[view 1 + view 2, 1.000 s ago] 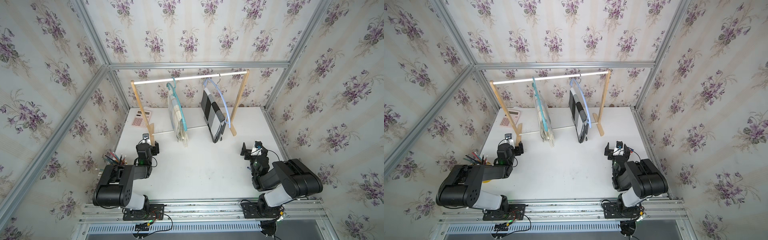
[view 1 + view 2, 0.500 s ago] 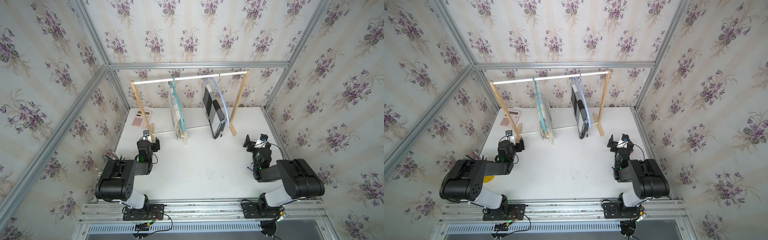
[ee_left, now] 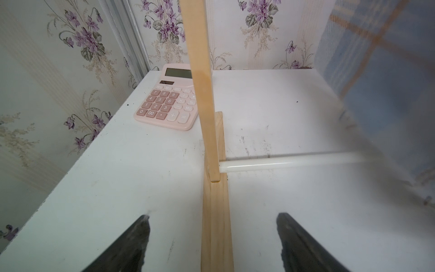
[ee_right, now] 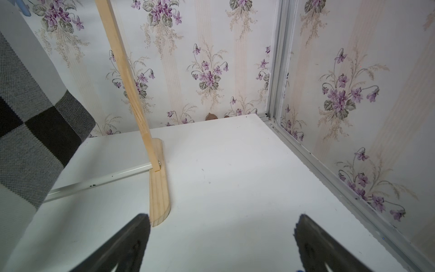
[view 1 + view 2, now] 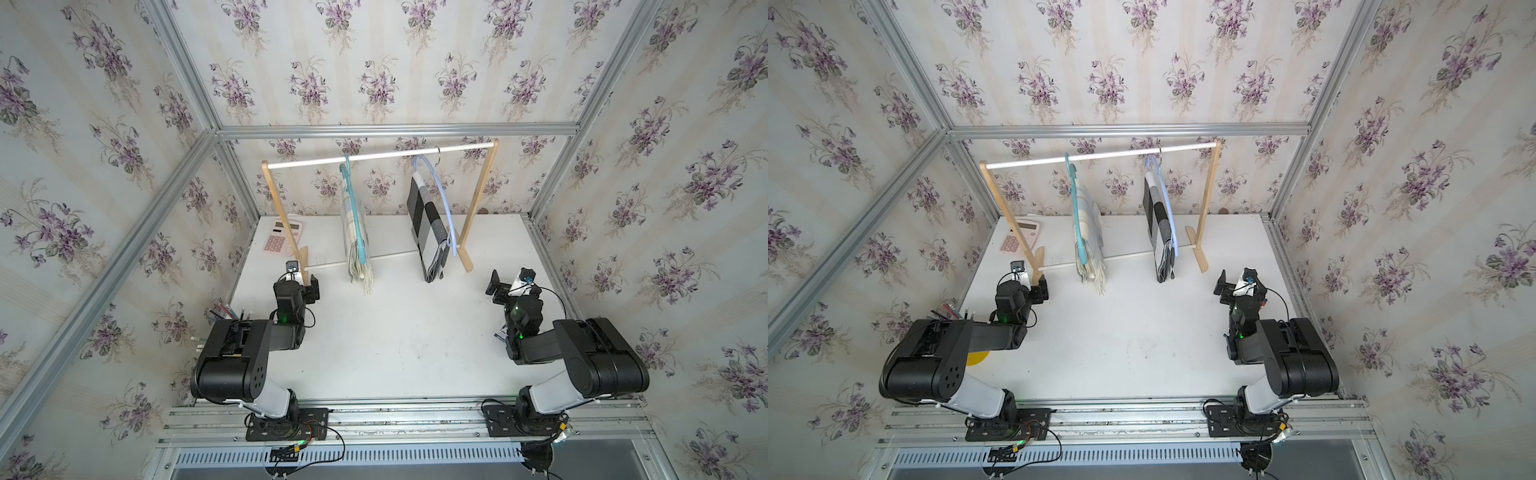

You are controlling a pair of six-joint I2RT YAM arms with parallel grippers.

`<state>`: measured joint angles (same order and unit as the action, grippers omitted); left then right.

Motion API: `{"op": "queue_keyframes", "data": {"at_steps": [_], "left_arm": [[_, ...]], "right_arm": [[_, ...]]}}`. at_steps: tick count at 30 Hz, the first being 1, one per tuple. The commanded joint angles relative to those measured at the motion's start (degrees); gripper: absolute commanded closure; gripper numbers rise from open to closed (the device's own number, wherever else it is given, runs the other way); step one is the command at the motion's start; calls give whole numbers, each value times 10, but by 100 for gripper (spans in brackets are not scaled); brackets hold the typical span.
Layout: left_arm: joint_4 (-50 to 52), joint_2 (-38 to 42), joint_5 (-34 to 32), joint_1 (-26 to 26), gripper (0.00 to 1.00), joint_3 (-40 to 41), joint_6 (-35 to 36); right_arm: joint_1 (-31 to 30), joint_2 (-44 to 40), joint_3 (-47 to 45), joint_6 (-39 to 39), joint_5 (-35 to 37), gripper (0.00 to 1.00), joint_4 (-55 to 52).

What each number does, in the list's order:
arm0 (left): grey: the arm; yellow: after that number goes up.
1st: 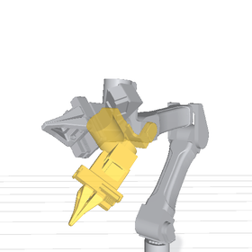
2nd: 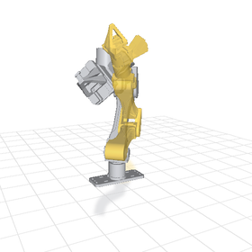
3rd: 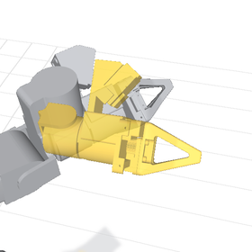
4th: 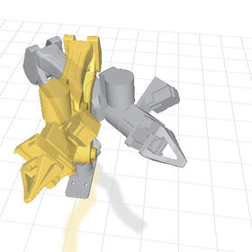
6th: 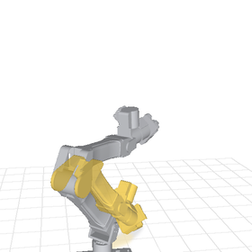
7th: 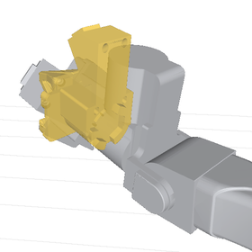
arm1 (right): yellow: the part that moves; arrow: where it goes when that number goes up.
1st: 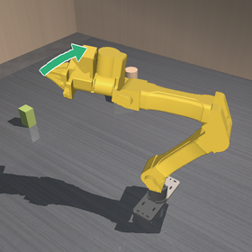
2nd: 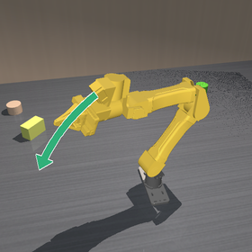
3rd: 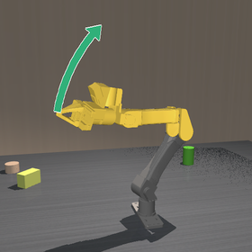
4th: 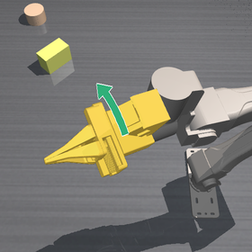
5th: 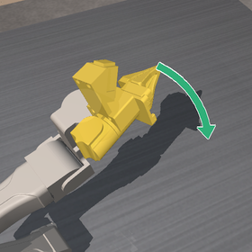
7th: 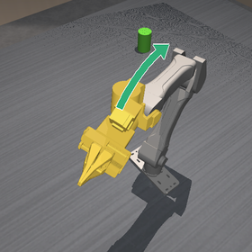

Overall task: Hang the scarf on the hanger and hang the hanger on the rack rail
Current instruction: Reset both arms

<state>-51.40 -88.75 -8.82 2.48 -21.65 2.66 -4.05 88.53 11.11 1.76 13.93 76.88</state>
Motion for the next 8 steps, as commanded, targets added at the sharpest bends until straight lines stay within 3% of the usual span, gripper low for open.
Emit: {"op": "queue_keyframes", "data": {"at_steps": [1,8], "left_arm": [[-15,0,-1,0,14,-1,-4],[-19,1,0,-1,14,2,-5]], "right_arm": [[1,-1,1,6,0,0,5],[1,-2,0,6,0,0,5]]}}
